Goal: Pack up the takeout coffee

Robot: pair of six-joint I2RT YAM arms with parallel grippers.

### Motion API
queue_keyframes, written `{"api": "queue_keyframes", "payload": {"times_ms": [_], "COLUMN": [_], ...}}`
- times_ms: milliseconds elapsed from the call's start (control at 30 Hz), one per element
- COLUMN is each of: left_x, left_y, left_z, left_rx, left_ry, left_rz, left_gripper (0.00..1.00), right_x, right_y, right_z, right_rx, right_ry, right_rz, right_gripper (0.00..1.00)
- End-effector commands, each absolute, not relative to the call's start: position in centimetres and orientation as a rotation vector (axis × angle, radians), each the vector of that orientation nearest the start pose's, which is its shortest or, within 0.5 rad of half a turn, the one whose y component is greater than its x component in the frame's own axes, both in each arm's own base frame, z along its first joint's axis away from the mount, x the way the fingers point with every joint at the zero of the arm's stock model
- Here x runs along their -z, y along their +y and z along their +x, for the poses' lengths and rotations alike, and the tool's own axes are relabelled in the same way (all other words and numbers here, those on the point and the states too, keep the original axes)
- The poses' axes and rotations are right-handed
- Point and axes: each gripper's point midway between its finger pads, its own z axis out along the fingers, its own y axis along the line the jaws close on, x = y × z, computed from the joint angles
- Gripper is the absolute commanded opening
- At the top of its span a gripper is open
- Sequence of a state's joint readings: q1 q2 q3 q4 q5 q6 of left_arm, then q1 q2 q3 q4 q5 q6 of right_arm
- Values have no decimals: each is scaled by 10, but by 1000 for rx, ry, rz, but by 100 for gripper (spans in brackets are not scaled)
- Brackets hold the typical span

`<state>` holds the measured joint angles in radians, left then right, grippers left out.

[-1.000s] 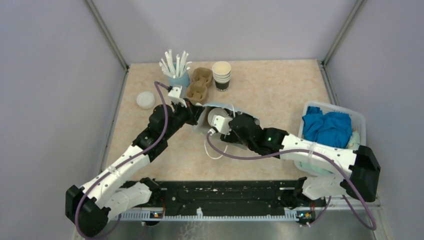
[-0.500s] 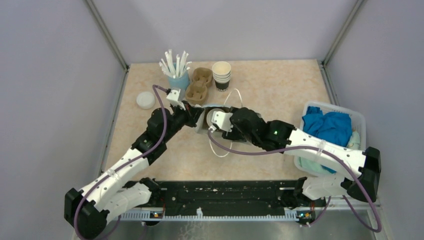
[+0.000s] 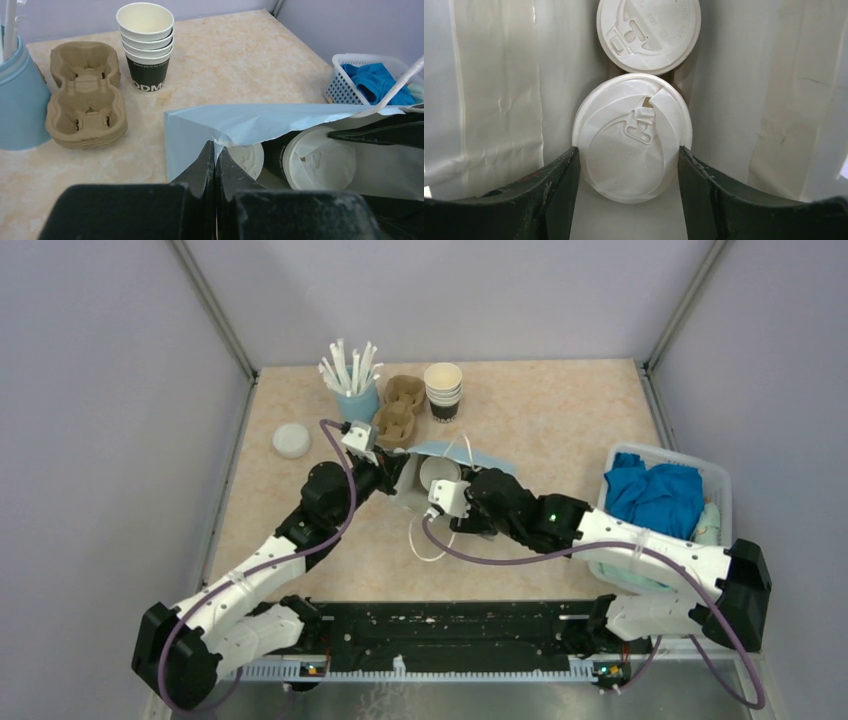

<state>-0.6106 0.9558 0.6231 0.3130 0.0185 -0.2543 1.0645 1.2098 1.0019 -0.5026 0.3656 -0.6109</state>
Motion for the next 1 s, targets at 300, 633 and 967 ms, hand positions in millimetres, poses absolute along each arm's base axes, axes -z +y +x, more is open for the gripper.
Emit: {"api": "queue_keyframes", "payload": {"times_ms": [300,633,967], "left_x": [-301,-292,-290], "left_y": [-223,-218,-221], "left_z": [292,292,288], "left_rx": [672,643,672], "left_ry": [1447,1496,1499], "left_rz": [341,307,316], "left_gripper": [0,0,0], "right_x": [-226,-255,-254], "right_y": [247,253,248], "right_z": [258,278,289], "right_rx": [212,133,112], "right_ry": [1572,1571,1602], "right_rz": [-1438,-1223,-1149], "right_gripper": [52,51,50]}}
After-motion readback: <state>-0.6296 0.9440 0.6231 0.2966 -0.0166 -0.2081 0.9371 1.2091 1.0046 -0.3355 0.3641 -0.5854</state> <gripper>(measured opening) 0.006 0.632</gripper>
